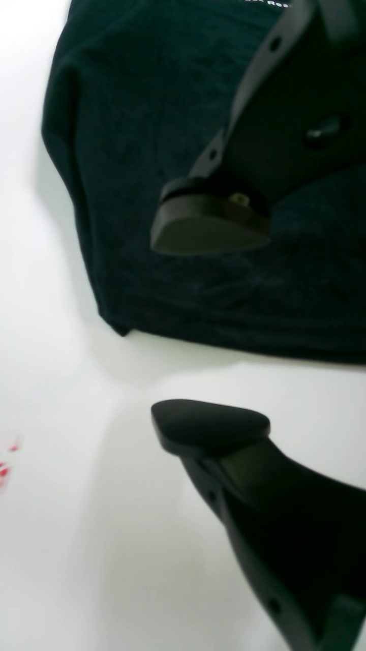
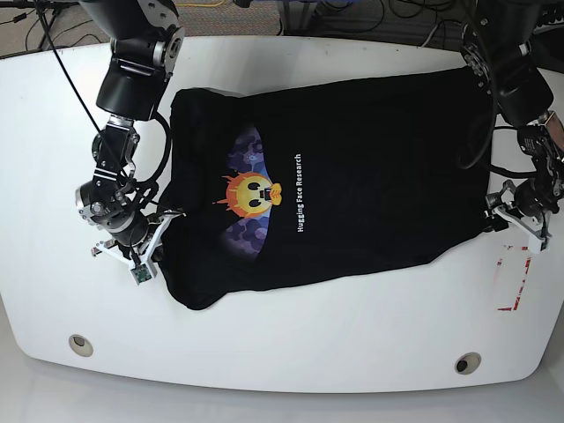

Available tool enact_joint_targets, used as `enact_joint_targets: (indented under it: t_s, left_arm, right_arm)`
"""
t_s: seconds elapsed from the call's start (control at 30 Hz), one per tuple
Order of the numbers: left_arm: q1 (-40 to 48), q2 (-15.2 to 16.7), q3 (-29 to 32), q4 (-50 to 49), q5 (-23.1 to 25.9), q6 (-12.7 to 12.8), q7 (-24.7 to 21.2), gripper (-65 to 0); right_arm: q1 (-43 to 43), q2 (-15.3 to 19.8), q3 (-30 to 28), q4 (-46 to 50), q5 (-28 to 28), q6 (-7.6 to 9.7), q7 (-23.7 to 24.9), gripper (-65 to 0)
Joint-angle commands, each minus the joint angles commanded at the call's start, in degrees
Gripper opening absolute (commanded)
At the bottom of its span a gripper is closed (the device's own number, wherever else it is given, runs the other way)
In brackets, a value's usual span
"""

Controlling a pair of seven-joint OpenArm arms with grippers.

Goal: Layout the t-shirt on the table in an organized manner, then fold the t-shirt properly
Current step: 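Grasp the hem corners with the right and left grippers, then lift the hem with both grippers, raising the shirt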

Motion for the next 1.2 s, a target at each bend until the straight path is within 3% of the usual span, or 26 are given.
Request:
enact_joint_targets:
  t_s: [0.27, 0.5, 0.6, 0.67, 0.8, 1.03, 1.2]
  left_arm:
    - [-1.85, 0.26, 3.69, -5.89, -0.35, 0.09, -2.46, -22.8]
    - [-2.37, 3.25, 3.87, -5.80, 0.00, 0.09, -2.46, -23.7]
    - [-2.46, 3.43, 3.87, -5.80, 0.00, 0.26, -2.64, -32.8]
    - [-2.46, 4.04, 3.87, -5.89, 0.00, 0.35, -3.08, -47.2]
    - [-2.29, 4.57, 3.87, -5.80, 0.09, 0.35, -5.45, -65.0]
    - [-2.02, 4.40, 3.60, -4.57, -0.44, 0.00, -6.07, -65.0]
    - [1.41, 4.40, 2.29, 5.27, -0.44, -0.09, -5.89, -65.0]
  right_arm:
    - [0.00, -0.09, 0.00, 0.00, 0.00, 0.00, 0.00, -64.8]
    - [0.00, -0.09, 0.00, 0.09, 0.00, 0.00, 0.00, -64.8]
    - [0.00, -0.09, 0.00, 0.18, 0.00, 0.00, 0.00, -64.8]
    - [0.00, -0.09, 0.00, 0.18, 0.00, 0.00, 0.00, -64.8]
    - [0.00, -0.09, 0.00, 0.26, 0.00, 0.00, 0.00, -64.8]
    - [-0.09, -0.09, 0.00, 1.05, 0.00, 0.00, 0.00, -64.8]
    - [-2.46, -0.09, -0.18, 5.98, 0.00, 0.00, -0.35, -64.8]
